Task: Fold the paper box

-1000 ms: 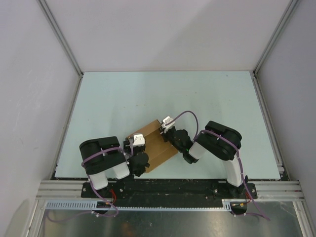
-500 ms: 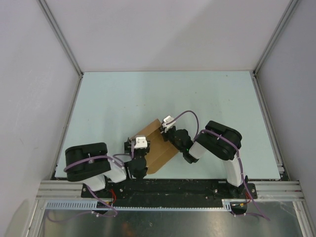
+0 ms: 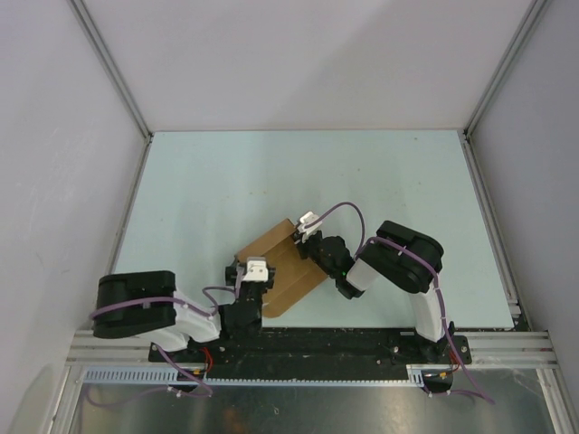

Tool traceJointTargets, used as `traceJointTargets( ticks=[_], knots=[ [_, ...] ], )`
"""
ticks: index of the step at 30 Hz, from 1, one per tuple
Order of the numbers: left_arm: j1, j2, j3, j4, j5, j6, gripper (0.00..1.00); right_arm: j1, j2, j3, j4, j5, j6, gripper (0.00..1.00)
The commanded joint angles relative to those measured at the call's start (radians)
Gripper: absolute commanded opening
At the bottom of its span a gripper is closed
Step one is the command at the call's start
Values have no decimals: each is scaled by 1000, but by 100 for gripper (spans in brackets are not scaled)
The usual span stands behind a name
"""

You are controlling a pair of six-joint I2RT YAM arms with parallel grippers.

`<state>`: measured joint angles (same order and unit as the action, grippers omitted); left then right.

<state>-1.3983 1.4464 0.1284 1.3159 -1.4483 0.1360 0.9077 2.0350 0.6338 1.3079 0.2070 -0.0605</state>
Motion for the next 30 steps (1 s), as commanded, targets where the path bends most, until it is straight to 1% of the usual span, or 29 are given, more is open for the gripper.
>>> traceJointTargets(
  ticks=[1,4,5,7,8,10,11,14,15,16,22,24,25,26,28,30],
  knots=[
    [-19,-148,-18,353,-97,99,72,-9,1,-5,117,-8,1,0],
    [-16,-280,-23,353,-69,184,72,-10,-4,-3,110,-11,1,0],
    [-15,-381,-23,353,-64,242,72,-13,-6,-3,106,-12,-1,0],
    [-2,-473,-18,352,-61,299,72,-13,-7,-5,103,-15,-2,0],
    [4,-551,-16,352,-60,348,72,-13,-9,-5,103,-15,-2,0],
    [22,-630,-22,348,-57,388,72,-13,-9,-5,102,-18,-2,0],
    [28,-694,-33,347,-52,413,72,-15,-10,-5,100,-21,-2,0],
    [53,-759,-50,304,-43,407,70,-13,-12,-3,99,-26,1,0],
    [61,-776,-55,248,-44,390,69,-13,-12,-3,100,-26,1,1],
    [70,-774,-56,229,-43,376,69,-15,-13,-5,97,-27,1,1],
    [96,-693,-65,212,-8,298,69,-15,-13,-3,94,-29,1,2],
    [108,-670,-61,209,6,275,70,-16,-15,-5,94,-34,1,4],
    [122,-653,-58,207,15,274,69,-16,-15,-3,91,-34,2,7],
    [131,-647,-55,206,19,275,69,-16,-16,-5,91,-40,2,14],
    [140,-646,-56,204,28,269,69,-15,-21,-3,87,-43,2,20],
    [143,-656,-59,191,28,260,69,-15,-24,-3,85,-47,1,28]
  ],
)
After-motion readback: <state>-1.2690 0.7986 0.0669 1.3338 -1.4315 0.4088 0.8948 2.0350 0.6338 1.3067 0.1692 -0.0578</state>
